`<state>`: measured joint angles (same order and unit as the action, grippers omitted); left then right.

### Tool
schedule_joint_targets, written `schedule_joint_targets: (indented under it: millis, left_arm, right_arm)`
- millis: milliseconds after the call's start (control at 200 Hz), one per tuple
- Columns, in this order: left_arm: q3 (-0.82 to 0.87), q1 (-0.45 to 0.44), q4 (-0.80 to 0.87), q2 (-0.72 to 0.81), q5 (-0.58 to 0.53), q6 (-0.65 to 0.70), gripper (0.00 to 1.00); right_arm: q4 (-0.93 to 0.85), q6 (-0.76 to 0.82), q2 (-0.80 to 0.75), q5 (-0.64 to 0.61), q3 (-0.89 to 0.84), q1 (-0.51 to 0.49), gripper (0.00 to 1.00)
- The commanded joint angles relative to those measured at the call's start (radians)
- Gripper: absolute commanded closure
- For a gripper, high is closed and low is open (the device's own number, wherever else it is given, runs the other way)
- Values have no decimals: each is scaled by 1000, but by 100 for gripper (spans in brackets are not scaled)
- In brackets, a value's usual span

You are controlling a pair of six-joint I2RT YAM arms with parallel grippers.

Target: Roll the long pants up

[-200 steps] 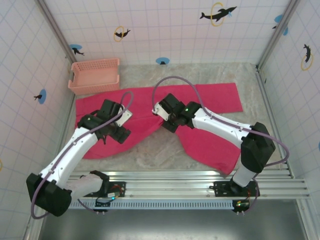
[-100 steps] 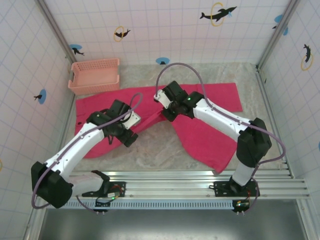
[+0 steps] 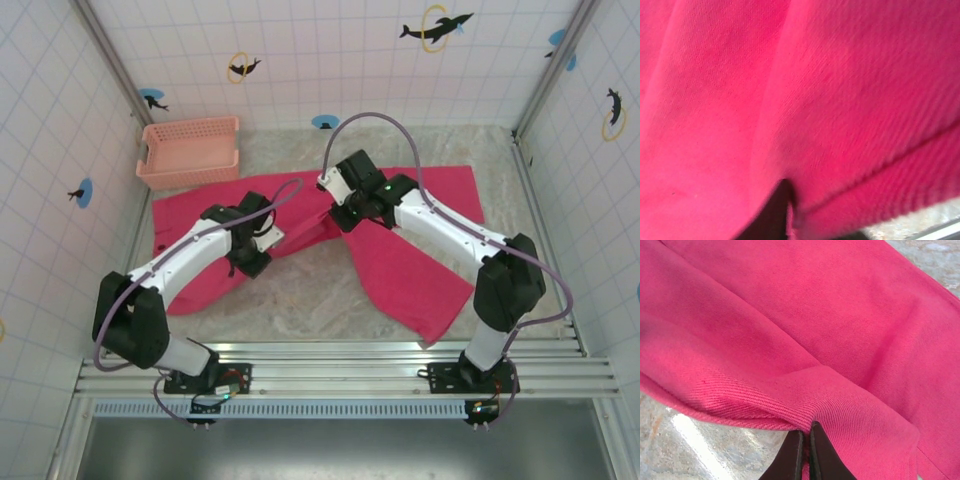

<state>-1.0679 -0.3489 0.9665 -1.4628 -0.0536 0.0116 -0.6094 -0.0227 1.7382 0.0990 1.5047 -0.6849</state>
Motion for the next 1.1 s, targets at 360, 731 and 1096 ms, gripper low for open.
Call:
schedule_joint_targets:
  millis: [360, 731, 1096]
  left_arm:
    - [-470, 178, 154, -180, -263, 106, 100]
    - [-938, 214, 176, -624, -317, 236, 100]
    - [-1075, 234, 155, -873, -334, 233, 78]
  right_arm:
    - [-178, 23, 129, 89, 137, 107, 100]
    - [-234, 15, 433, 148, 463, 207, 99]
    - [-285, -35, 749, 140, 853, 246, 68]
